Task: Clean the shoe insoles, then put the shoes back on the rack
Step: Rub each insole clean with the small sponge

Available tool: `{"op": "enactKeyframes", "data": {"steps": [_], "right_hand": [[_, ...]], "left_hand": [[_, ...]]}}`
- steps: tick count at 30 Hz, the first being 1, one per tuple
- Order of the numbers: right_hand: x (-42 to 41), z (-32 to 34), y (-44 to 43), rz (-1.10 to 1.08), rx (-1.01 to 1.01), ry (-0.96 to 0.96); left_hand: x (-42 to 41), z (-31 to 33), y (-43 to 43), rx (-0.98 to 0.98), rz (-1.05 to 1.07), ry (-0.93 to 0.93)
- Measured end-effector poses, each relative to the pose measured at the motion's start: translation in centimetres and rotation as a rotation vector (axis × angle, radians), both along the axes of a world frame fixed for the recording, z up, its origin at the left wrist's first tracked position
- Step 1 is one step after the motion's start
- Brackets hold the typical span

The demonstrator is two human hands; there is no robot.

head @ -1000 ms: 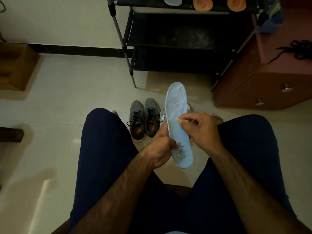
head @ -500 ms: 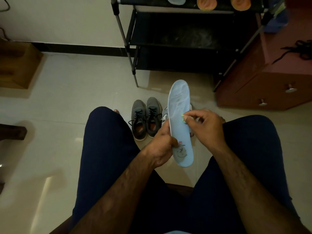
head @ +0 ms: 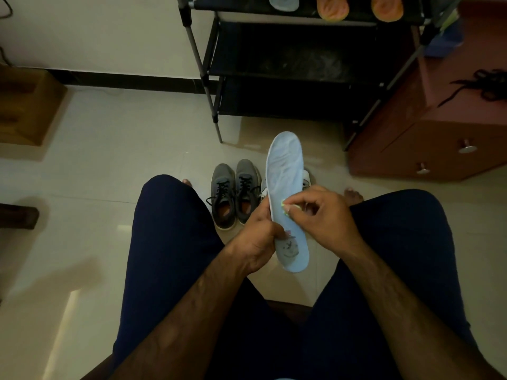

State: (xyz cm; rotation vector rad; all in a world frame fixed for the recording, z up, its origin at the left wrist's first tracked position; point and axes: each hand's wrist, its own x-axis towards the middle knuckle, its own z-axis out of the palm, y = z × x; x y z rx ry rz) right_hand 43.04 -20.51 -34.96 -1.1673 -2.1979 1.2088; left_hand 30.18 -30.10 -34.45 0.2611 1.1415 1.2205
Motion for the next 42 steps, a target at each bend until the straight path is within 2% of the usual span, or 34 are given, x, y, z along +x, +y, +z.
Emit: {"op": "enactKeyframes", "data": {"steps": [4, 9, 14, 21, 28, 34, 39, 42], "right_hand": [[0.1, 0.0, 1.1, -0.225, 0.044, 0.024], [0.1, 0.1, 0.2, -0.103, 0.039, 0.045], [0.1, 0.0, 0.8, -0.257, 0.065, 0.011], [-0.2, -0.2, -0.6, -0.054, 0.009, 0.033], [-0.2, -0.1, 0.5, -0.165, 0.042, 0.020], [0.0, -0.2, -0.6, -0.074, 0.070, -0.007], [-0.2, 0.3, 1.0, -0.226, 0.087, -0.019], [-0.1, 0.1, 0.0, -0.141, 0.096, -0.042]], "left_hand": [[0.1, 0.4, 0.2, 0.011, 0.013, -0.038], [-0.2, 0.4, 0.0, -0.005, 0.045, -0.054], [0.0, 0.5, 0.2, -0.017, 0.047, -0.094], [-0.3, 1.0, 0.3, -0.019, 0.098, -0.121], [-0.3, 1.1, -0.1, -0.053, 0.050, -0.173], [-0.3, 1.1, -0.2, -0.074, 0.043, -0.186], [-0.1, 1.0, -0.3, -0.063, 0.028, -0.225], [-0.2, 0.9, -0.4, -0.074, 0.019, -0.207]]}}
